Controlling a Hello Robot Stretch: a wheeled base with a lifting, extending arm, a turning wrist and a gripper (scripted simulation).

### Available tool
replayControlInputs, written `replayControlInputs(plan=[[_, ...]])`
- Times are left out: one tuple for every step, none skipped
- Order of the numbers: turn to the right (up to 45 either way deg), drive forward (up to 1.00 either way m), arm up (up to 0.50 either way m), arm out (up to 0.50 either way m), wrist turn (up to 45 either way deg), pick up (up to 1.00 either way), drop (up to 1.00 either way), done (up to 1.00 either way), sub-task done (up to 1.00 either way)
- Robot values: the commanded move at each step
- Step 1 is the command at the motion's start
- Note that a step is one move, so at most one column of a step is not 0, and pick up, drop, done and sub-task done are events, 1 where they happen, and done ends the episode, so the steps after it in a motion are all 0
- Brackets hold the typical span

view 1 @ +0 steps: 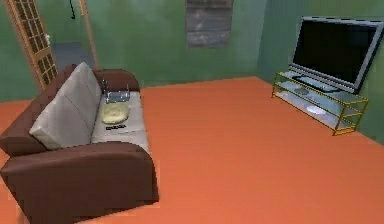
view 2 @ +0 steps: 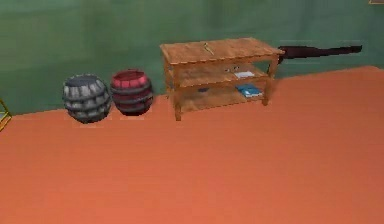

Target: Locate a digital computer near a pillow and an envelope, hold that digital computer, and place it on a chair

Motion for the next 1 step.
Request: replayControlInputs(plan=[[15.0,0.0,0.0,0.0,0.0,0.0,0.0,0.0,0.0]])
